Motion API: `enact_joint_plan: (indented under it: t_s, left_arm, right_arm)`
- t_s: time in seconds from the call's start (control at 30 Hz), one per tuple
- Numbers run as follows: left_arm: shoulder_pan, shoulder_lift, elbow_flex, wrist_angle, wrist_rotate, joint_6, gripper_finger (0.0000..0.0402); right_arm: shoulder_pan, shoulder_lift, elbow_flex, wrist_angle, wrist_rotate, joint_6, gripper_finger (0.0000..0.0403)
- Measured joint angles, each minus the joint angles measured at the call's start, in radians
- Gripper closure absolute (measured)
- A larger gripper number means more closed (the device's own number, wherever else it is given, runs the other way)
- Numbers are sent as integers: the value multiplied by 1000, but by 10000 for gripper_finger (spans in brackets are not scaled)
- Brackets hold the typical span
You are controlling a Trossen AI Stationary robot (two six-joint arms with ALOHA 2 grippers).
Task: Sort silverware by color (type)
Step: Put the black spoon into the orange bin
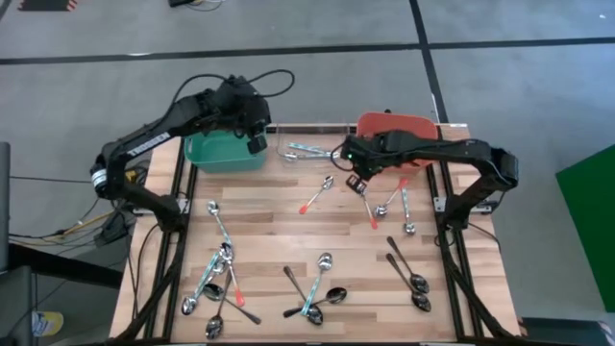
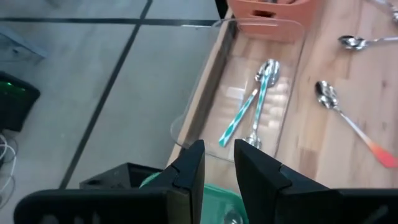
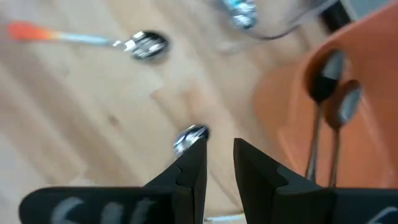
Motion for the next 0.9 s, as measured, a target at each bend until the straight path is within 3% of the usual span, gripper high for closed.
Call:
enact_joint_plan:
  t_s: [0.27, 0.47, 0.9]
  left_arm:
    - [0, -28, 0, -17, 0, -16, 326]
    - [0, -27, 0, -56, -6, 18, 326]
    - [0, -27, 0, -46, 32, 75, 326]
  right_arm:
    - [92, 0, -19, -118, -167, 276, 300]
    - [236, 0, -78, -288, -193, 511, 300]
    - [543, -1, -178, -239, -368, 930, 300]
